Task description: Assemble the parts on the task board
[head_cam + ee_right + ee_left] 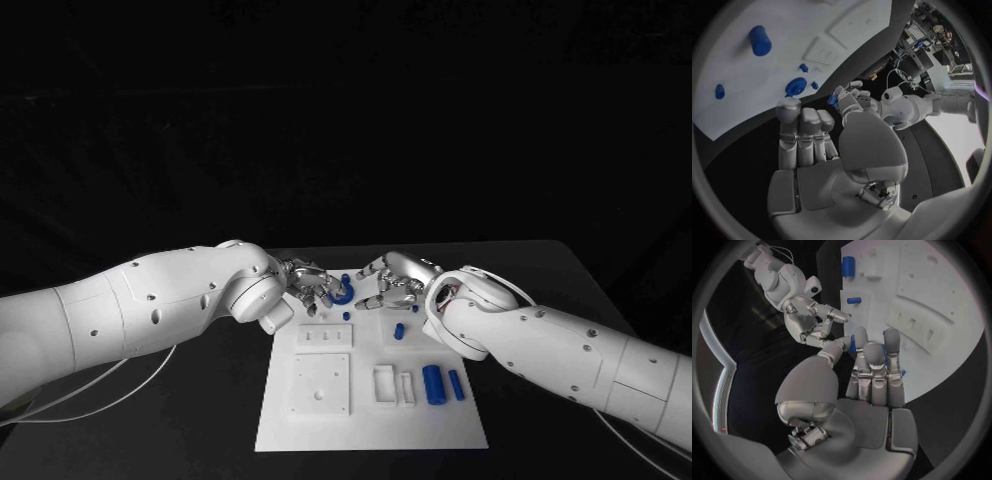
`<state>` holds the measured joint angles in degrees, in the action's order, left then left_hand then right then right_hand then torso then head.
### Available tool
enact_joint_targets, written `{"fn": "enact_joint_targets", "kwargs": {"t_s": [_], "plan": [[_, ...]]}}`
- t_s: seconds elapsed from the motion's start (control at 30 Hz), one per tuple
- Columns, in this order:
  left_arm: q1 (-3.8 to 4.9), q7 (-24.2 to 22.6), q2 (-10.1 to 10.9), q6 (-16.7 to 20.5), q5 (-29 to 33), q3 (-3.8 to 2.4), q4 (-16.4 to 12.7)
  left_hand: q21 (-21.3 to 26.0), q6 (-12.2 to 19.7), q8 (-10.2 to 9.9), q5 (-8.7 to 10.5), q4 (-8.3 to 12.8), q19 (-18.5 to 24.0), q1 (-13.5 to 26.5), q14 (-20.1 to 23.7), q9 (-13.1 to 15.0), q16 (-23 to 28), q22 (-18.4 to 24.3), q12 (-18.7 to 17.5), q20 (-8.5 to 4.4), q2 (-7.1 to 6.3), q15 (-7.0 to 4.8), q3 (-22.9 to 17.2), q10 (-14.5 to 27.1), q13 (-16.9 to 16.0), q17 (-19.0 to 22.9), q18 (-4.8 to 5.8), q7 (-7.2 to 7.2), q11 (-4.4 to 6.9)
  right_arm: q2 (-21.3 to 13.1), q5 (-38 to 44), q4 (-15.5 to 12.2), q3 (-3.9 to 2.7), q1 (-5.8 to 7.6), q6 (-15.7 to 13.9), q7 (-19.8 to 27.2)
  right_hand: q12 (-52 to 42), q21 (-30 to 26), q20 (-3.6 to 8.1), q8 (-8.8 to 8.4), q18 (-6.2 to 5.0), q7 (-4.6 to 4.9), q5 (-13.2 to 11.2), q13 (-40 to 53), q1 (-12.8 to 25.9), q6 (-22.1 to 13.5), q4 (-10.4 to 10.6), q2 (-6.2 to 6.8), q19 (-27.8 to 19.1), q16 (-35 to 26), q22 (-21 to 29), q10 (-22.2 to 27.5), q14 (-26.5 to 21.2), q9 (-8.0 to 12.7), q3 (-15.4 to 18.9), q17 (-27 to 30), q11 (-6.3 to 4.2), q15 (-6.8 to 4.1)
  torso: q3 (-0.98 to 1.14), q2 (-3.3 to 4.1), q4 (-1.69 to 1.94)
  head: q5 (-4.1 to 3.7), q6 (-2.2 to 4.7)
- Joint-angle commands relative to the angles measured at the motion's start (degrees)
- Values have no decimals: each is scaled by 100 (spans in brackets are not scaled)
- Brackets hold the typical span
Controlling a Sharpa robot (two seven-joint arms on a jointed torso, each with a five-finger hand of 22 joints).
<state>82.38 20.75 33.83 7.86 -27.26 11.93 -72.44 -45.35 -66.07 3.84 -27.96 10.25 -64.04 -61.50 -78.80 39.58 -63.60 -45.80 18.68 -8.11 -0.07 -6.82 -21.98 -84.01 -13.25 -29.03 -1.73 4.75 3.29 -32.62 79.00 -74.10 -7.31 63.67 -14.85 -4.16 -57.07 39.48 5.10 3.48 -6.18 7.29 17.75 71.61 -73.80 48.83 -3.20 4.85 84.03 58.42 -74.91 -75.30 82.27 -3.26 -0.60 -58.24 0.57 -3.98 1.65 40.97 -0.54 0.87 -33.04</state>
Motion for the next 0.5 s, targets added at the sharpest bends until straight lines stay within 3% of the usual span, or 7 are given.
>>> {"fn": "enact_joint_targets", "kwargs": {"t_s": [0.03,0.13,0.23,0.3,0.37,0.5], "plan": [[8,193,5,158,-265,-1,0,11,-547,-1,-19,326,-59,60,-41,809,-34,-30,40,1,16,-25,-300,-263,-13,-12,-43,-486,61,-194,-246,-153,-7,-10,-8,292,6,-58,-42,-26,-58,-10,42,-26,-54,-52,62,52,297,-44,-202,53,-18,4,98,21,6,34,-2,-1,-12,25,-15],[8,242,25,164,-333,2,0,30,-563,-5,-32,337,-73,74,-47,815,-48,-64,76,-3,13,-29,-304,-264,-23,-19,-41,-491,64,-405,-330,-270,-39,-12,5,360,19,-77,-41,-27,-57,-12,122,-40,-71,-48,69,56,294,-52,-199,66,-26,5,129,26,5,34,-5,-8,-23,34,-25],[8,292,40,169,-430,7,4,52,-593,-6,-21,332,-91,87,-62,791,-59,-95,117,-9,18,-36,-300,-266,-35,-24,-37,-502,70,-621,-436,-359,-136,-13,-13,415,21,-74,-40,-26,-56,-12,165,-45,-111,-35,49,16,295,-53,-203,68,-26,4,107,27,2,33,-3,-10,-29,45,-36],[7,342,44,169,-525,13,11,80,-633,-7,-15,315,-119,102,-90,761,-76,-127,173,-17,21,-46,-289,-269,-47,-33,-30,-516,77,-769,-556,-399,-257,-11,-52,446,22,-72,-39,-22,-55,-16,202,-52,-105,16,39,-12,296,-57,-207,66,-24,2,96,30,-1,32,3,-16,-40,58,-54],[5,374,43,169,-577,23,18,98,-672,-5,-11,293,-134,119,-105,749,-91,-142,217,-23,27,-54,-281,-271,-57,-44,-23,-531,84,-851,-641,-409,-333,-6,-90,466,22,-70,-38,-21,-55,-19,228,-56,-92,55,34,-23,297,-56,-210,65,-20,0,91,30,-4,31,5,-17,-36,66,-71],[-2,449,41,185,-682,85,32,146,-787,-5,-9,251,-184,177,-132,730,-138,-185,366,-47,33,-81,-273,-275,-86,-100,-4,-567,95,-1006,-892,-350,-576,18,-212,522,22,-61,-36,-22,-54,-23,319,-62,-57,93,39,-31,300,-54,-216,62,-13,0,88,28,-8,28,10,-28,-36,80,-102]]}}
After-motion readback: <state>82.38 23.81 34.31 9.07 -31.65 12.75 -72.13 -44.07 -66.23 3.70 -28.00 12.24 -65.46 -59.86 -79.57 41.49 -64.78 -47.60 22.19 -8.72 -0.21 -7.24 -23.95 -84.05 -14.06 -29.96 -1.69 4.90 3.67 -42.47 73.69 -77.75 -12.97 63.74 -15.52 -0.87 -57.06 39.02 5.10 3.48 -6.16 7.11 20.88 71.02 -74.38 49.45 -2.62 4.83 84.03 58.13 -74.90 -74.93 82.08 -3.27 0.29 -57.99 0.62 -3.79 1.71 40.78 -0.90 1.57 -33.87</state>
